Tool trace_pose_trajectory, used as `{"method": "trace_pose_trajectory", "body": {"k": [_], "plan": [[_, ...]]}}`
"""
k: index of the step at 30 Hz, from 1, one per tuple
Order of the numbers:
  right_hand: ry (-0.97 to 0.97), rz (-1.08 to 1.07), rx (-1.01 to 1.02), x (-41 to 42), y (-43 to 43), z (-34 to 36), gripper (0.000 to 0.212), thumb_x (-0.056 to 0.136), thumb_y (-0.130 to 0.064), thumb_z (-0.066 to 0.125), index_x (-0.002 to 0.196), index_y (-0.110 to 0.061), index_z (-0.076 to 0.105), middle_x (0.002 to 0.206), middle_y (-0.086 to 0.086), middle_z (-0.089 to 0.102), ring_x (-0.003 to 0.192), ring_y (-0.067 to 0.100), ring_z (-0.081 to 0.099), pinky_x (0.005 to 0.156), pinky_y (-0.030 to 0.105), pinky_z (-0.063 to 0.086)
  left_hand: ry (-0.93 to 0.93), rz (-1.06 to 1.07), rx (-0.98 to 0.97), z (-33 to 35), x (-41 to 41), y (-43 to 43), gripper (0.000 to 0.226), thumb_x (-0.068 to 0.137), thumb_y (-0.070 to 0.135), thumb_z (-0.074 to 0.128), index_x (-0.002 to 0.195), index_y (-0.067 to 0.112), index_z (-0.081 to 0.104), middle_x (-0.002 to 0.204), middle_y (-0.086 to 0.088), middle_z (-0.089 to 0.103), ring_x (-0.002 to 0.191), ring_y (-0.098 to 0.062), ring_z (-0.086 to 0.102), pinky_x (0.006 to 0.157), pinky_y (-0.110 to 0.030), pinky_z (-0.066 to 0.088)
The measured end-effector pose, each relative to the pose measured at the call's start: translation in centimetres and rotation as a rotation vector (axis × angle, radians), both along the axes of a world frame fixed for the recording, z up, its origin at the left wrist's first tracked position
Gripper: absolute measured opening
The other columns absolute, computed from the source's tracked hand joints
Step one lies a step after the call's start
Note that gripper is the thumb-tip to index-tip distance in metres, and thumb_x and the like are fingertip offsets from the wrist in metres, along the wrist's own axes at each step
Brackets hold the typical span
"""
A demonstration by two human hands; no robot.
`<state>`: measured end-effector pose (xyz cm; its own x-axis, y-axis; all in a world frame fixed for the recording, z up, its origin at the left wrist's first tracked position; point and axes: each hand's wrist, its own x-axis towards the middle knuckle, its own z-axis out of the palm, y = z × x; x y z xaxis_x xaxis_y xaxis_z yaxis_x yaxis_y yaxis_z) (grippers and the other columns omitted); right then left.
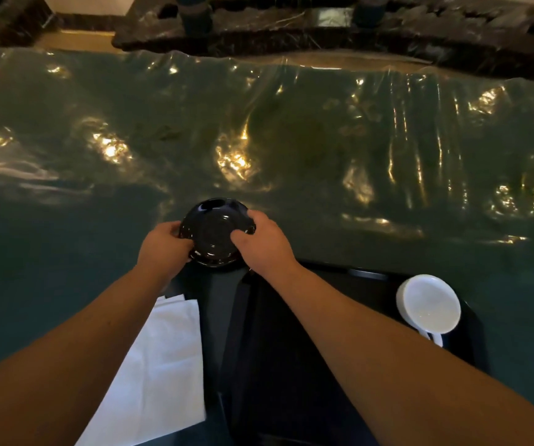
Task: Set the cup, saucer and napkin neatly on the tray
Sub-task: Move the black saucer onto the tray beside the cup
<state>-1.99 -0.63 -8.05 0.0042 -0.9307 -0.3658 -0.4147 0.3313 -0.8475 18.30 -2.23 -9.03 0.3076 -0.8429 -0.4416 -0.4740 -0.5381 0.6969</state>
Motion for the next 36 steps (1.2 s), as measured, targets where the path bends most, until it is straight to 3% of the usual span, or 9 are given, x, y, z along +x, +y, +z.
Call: {"method": "trace_pose_trajectory", "body": {"k": [3,6,10,14,16,25,30,33,36], "plan": [[-0.022,-0.101,-0.101,-1.2,0.9,1.1,0.029,0.087,-0.031,0.063,0.116,-0.036,0.061,0.099,-0.019,0.058,0.089,-0.004,0.06,0.066,0.012,0.039,0.135,0.047,-0.019,0.4,-0.4,0.8,0.038,0.091,-0.003,0.068,0.124,0.015,0.068,0.102,0.0,0.075,0.09,-0.023,0.075,0.061,-0.027,0.063],[0.029,-0.155,-0.163,-3.3,3.7,2.3,0.034,0.088,-0.034,0.061,0.122,-0.038,0.058,0.098,-0.024,0.052,0.091,-0.03,0.045,0.066,0.005,0.034,0.187,0.047,-0.06,1.0,-2.1,3.0,0.037,0.09,0.001,0.07,0.121,0.022,0.065,0.108,-0.006,0.074,0.092,-0.024,0.076,0.066,-0.034,0.065],[0.119,-0.148,-0.121,-6.6,9.4,2.8,0.055,0.091,-0.031,0.062,0.145,-0.03,0.052,0.134,-0.006,0.055,0.112,-0.013,0.048,0.091,0.008,0.034,0.163,-0.049,-0.101,1.2,-5.6,7.6,0.039,0.083,0.009,0.073,0.099,0.043,0.063,0.093,0.007,0.076,0.084,-0.015,0.076,0.064,-0.035,0.065],[0.147,-0.175,-0.079,-9.4,15.0,2.3,0.063,0.091,-0.029,0.065,0.15,-0.034,0.044,0.132,-0.012,0.046,0.102,-0.02,0.048,0.079,-0.003,0.032,0.065,-0.169,-0.09,0.5,-8.6,11.2,0.039,0.081,0.015,0.073,0.096,0.049,0.061,0.084,0.018,0.074,0.08,-0.008,0.073,0.073,-0.04,0.063],[0.16,-0.186,-0.057,-10.5,16.8,2.0,0.063,0.091,-0.03,0.066,0.15,-0.037,0.043,0.13,-0.013,0.046,0.101,-0.008,0.055,0.08,0.002,0.035,0.026,-0.239,-0.086,0.3,-9.8,12.5,0.038,0.083,0.018,0.073,0.101,0.05,0.061,0.084,0.018,0.071,0.08,-0.008,0.071,0.068,-0.034,0.061],[0.285,-0.146,-0.07,-12.9,20.1,0.2,0.068,0.091,-0.029,0.068,0.151,-0.036,0.039,0.137,-0.01,0.043,0.109,-0.003,0.046,0.094,0.016,0.036,-0.116,-0.393,-0.053,0.2,-13.6,14.6,0.05,0.09,0.021,0.072,0.138,0.028,0.06,0.091,0.026,0.056,0.078,0.007,0.054,0.061,-0.015,0.038],[0.404,-0.02,-0.053,-13.3,20.1,-0.4,0.076,0.091,-0.036,0.067,0.158,-0.033,0.029,0.154,0.0,0.04,0.139,0.017,0.04,0.111,0.038,0.043,-0.101,-0.485,-0.044,0.2,-14.0,14.7,0.061,0.083,0.027,0.074,0.141,0.035,0.054,0.122,0.009,0.069,0.106,-0.015,0.068,0.082,-0.034,0.054],[0.53,0.045,-0.072,-13.3,20.6,-0.5,0.081,0.093,-0.042,0.065,0.161,-0.029,0.023,0.163,0.007,0.032,0.148,0.025,0.031,0.117,0.042,0.035,-0.172,-0.557,-0.056,0.1,-13.6,15.8,0.088,0.081,0.04,0.078,0.157,0.033,0.034,0.149,0.003,0.049,0.128,-0.02,0.057,0.101,-0.042,0.052],[0.662,0.214,-0.297,-13.0,21.4,-0.8,0.078,0.093,-0.044,0.06,0.161,-0.025,0.027,0.166,0.01,0.033,0.153,0.033,0.026,0.123,0.048,0.024,-0.235,-0.654,-0.132,-0.3,-13.4,17.2,0.102,0.078,0.051,0.082,0.16,0.028,0.026,0.165,0.0,0.032,0.145,-0.022,0.043,0.111,-0.041,0.043]]}}
